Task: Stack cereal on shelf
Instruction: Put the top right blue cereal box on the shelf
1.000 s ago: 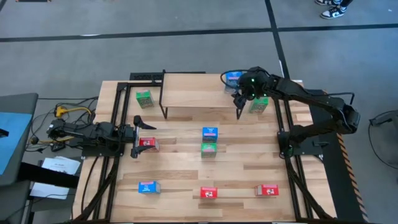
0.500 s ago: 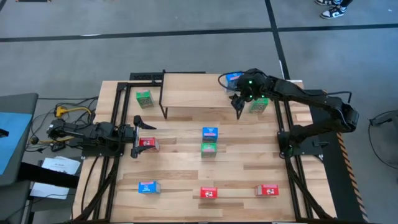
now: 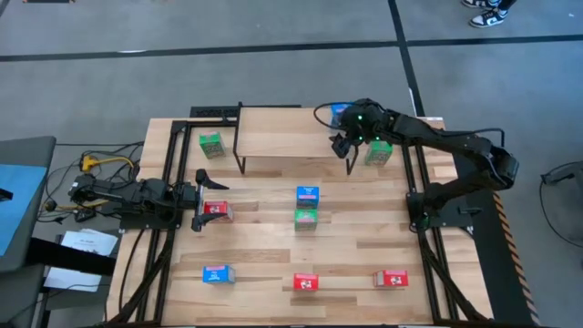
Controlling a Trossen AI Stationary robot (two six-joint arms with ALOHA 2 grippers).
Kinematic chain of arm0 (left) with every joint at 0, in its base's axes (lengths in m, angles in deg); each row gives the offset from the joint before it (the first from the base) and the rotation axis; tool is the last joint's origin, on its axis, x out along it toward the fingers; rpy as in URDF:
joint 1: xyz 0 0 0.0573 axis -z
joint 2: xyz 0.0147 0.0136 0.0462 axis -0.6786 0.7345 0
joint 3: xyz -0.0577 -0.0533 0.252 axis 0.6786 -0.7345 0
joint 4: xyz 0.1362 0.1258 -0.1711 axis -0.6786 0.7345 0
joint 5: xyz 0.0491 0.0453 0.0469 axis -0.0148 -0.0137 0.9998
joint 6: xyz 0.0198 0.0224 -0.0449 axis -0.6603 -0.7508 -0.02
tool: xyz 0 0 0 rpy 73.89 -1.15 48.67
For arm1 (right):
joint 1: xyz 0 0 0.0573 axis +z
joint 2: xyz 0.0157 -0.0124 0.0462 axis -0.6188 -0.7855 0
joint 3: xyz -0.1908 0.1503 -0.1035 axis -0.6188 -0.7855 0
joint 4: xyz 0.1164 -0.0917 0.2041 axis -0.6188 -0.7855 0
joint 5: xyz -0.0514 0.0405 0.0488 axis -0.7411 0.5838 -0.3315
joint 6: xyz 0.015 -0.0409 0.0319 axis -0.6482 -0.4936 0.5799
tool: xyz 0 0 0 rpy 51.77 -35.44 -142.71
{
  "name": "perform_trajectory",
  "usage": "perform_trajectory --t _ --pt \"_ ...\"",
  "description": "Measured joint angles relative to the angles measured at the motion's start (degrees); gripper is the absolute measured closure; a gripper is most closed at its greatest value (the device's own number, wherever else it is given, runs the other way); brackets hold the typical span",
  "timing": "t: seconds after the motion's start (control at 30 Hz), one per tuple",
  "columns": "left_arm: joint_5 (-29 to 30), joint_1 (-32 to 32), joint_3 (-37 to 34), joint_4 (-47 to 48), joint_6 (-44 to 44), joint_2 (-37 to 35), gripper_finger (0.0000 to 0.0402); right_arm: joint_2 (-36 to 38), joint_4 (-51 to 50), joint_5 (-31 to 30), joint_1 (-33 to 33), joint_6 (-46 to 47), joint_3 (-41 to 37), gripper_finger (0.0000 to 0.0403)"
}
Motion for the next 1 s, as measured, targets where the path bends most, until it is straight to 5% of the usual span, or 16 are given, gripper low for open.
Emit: perform_trajectory --t 1.0 --pt "0.0 0.0 0.0 -0.01 0.0 0.0 0.0022 1.93 -5.45 1.09 -2.7 0.08 0.02 0.0131"
